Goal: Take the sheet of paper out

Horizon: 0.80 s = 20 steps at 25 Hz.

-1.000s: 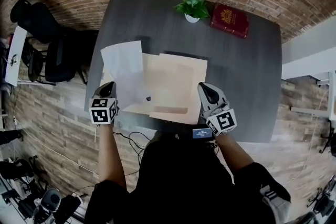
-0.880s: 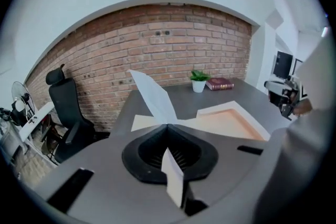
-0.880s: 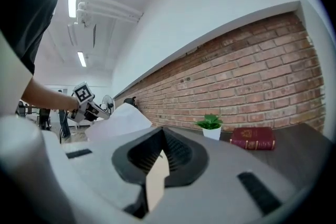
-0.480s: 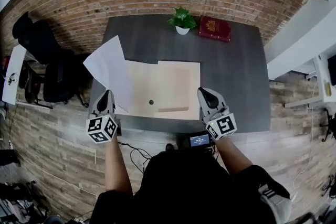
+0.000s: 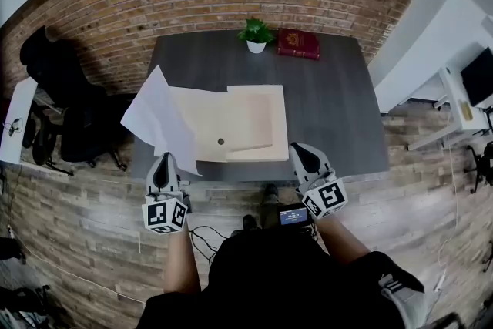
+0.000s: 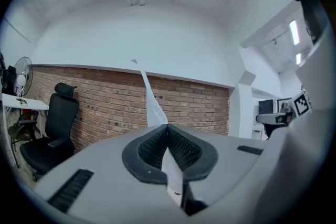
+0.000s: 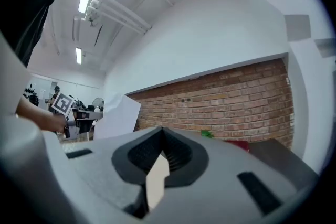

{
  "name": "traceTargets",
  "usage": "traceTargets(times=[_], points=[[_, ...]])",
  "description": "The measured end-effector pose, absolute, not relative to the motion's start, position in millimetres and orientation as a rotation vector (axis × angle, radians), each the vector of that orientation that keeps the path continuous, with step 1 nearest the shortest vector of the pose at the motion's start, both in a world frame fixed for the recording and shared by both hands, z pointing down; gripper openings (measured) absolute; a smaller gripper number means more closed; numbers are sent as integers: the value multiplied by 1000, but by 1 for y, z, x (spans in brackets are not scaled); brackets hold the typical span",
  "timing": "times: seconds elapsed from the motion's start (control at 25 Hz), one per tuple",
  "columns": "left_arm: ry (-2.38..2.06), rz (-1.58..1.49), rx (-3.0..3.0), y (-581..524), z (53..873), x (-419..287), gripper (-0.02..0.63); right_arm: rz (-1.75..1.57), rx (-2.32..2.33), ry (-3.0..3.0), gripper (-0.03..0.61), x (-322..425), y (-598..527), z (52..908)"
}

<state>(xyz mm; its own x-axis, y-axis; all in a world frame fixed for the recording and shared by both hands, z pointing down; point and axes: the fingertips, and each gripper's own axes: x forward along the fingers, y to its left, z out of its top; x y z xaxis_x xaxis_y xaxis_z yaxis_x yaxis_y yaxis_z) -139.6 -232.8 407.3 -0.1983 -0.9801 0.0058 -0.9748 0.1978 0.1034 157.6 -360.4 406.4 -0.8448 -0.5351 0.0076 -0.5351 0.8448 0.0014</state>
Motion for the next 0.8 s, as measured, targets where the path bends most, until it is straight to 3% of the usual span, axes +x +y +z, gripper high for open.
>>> traceTargets(times=[0.8], points=[[-2470, -264, 1967, -114, 399, 14, -6, -3, 815, -3016, 3, 286, -266, 405]])
